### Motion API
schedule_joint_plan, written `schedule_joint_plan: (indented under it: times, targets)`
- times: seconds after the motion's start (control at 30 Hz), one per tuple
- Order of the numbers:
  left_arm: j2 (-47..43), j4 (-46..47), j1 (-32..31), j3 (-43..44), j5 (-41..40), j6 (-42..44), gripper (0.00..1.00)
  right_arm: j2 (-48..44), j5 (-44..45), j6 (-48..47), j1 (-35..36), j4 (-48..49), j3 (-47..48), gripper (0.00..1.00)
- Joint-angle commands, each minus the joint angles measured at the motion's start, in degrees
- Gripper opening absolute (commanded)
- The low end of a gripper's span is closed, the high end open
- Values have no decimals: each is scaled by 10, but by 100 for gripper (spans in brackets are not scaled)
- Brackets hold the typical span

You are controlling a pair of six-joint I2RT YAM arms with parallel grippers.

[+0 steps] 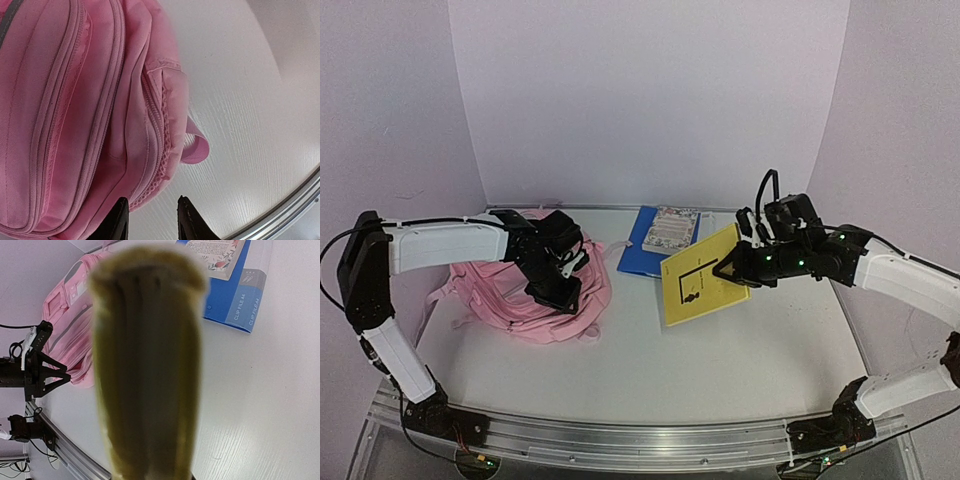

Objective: Pack the student bag
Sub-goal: Pick up the book from the center of the board, then move the student bag to the center of the board.

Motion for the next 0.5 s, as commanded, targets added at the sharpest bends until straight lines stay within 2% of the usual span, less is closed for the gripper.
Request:
schedule_joint_plan:
  times: [0.0,0.17,0.47]
  targets:
    - [7,7,0,4,5,-14,34,-29,2,10,1,55,11,0]
    - [16,12,1,-3,1,-15,33,-33,2,12,2,55,7,0]
    - [44,4,1,-4,-27,-19,27,-47,-3,17,2,55,3,0]
